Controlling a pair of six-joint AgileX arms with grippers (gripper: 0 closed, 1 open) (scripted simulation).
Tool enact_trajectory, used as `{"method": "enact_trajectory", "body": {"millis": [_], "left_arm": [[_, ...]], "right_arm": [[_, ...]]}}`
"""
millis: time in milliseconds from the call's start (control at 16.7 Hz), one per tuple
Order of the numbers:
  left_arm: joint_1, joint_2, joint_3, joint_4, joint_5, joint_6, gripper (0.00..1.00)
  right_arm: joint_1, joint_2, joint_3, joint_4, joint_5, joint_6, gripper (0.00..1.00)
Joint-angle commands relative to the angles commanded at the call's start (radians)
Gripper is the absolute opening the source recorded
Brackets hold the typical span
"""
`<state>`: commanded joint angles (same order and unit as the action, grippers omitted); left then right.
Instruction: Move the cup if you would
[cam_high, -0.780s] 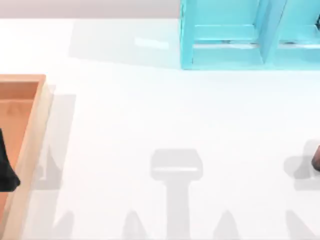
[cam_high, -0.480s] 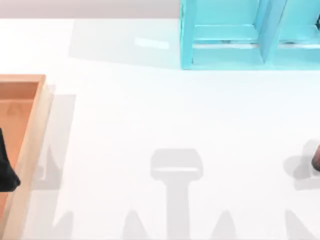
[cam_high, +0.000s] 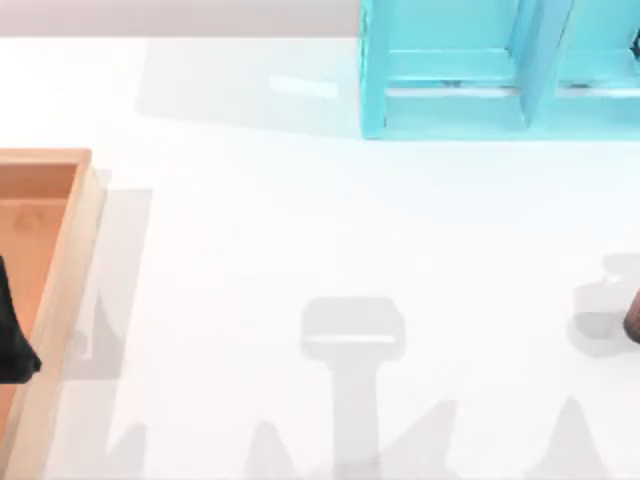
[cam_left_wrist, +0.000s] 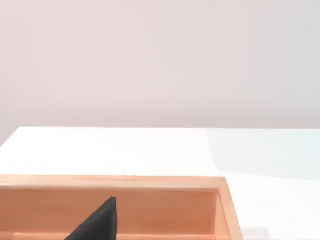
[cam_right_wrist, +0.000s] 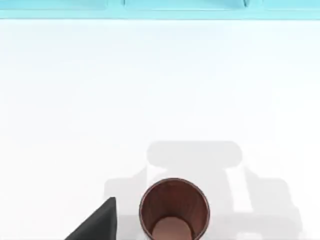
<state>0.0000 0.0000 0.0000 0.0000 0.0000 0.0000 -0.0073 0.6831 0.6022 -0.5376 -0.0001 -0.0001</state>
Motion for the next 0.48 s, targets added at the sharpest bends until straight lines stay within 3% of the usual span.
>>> {"method": "enact_trajectory", "body": {"millis": [480], "left_arm": [[0.0,0.0,0.0,0.0,0.0,0.0,1.0]], "right_arm": [[-0.008,0.79,0.591,-0.543,0.007,-0.006,1.0]]}}
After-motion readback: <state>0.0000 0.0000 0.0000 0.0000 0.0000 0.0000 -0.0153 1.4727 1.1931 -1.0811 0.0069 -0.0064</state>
